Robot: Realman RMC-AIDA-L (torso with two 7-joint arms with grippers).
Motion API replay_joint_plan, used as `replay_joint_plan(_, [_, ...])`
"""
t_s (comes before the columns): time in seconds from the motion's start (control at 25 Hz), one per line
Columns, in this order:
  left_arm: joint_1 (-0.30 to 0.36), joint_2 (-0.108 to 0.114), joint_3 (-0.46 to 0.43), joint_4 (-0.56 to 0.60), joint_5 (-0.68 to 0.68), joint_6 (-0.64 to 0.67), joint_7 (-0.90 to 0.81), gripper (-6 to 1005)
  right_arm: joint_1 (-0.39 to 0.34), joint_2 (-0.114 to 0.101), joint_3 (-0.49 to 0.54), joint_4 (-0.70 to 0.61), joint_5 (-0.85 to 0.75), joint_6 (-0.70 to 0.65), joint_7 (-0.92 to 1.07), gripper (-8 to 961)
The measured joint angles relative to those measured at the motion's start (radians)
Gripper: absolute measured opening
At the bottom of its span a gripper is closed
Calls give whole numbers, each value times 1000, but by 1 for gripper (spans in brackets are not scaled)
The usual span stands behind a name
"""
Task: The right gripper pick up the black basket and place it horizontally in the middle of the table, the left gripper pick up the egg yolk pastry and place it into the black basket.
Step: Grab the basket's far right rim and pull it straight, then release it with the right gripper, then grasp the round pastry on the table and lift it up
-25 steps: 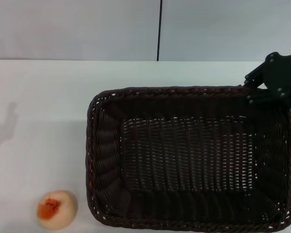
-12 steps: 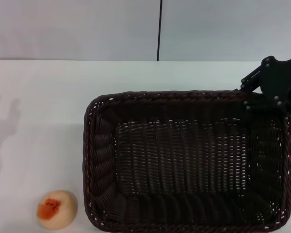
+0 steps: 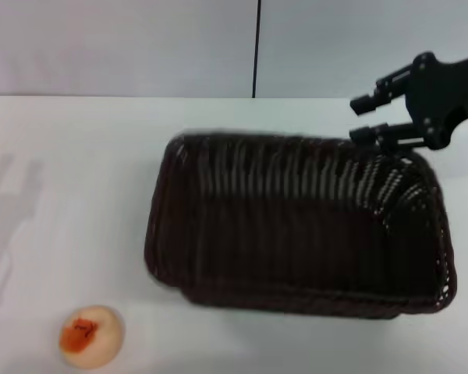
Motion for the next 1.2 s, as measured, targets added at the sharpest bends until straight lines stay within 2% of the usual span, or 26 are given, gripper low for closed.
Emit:
replay_joint_plan(0.2, [5, 0, 41, 4, 1, 1, 8, 607, -3, 0, 39, -23, 87, 30, -31, 397])
replay_joint_plan(0.36, [8, 2, 84, 34, 4, 0, 17, 568, -32, 6, 110, -24, 227, 45, -78, 396])
replay_joint_plan(0.4, [8, 2, 90, 41, 4, 0, 19, 558, -49, 12, 129, -19, 268, 51, -95, 396])
replay_joint_plan(0.44, [8, 2, 102, 53, 5, 0, 27, 549, -92, 31, 160, -12, 352, 74, -122, 396])
replay_joint_plan(0.48, [8, 2, 102, 53, 5, 0, 27, 539, -92, 31, 160, -12, 352, 74, -122, 396])
replay_joint_plan(0.6, [19, 5, 184, 104, 6, -6, 69, 530, -176, 71, 205, 20, 486, 133, -157, 395])
replay_joint_plan(0.64, [21, 5, 212, 124, 7, -7, 74, 531, -235, 86, 227, 97, 605, 162, -220, 395])
replay_joint_plan(0.68, [21, 5, 212, 124, 7, -7, 74, 531, -235, 86, 227, 97, 605, 162, -220, 395])
replay_joint_plan(0.72, [28, 5, 297, 189, 8, -8, 86, 532, -256, 88, 235, 134, 651, 171, -246, 395])
replay_joint_plan(0.8, [37, 6, 371, 242, 9, -8, 97, 703, -303, 84, 267, 270, 776, 182, -311, 395])
replay_joint_plan(0.84, [37, 6, 371, 242, 9, -8, 97, 707, -338, 81, 314, 379, 862, 184, -364, 395])
replay_joint_plan(0.88, [37, 6, 371, 242, 9, -8, 97, 711, -338, 81, 314, 379, 862, 184, -364, 395])
replay_joint_plan(0.92, [44, 6, 415, 281, 10, -10, 107, 716, -356, 80, 343, 427, 893, 184, -391, 395])
replay_joint_plan(0.96, [64, 6, 508, 332, 12, -21, 124, 720, -371, 82, 374, 469, 916, 184, -416, 395])
replay_joint_plan(1.04, [95, 7, 596, 374, 13, -42, 141, 728, -403, 86, 466, 579, 968, 190, -468, 395])
replay_joint_plan(1.12, [95, 7, 596, 374, 13, -42, 141, 728, -410, 86, 497, 618, 982, 192, -484, 395])
replay_joint_plan(1.2, [140, 8, 675, 401, 13, -65, 161, 728, -421, 84, 554, 680, 991, 196, -518, 395])
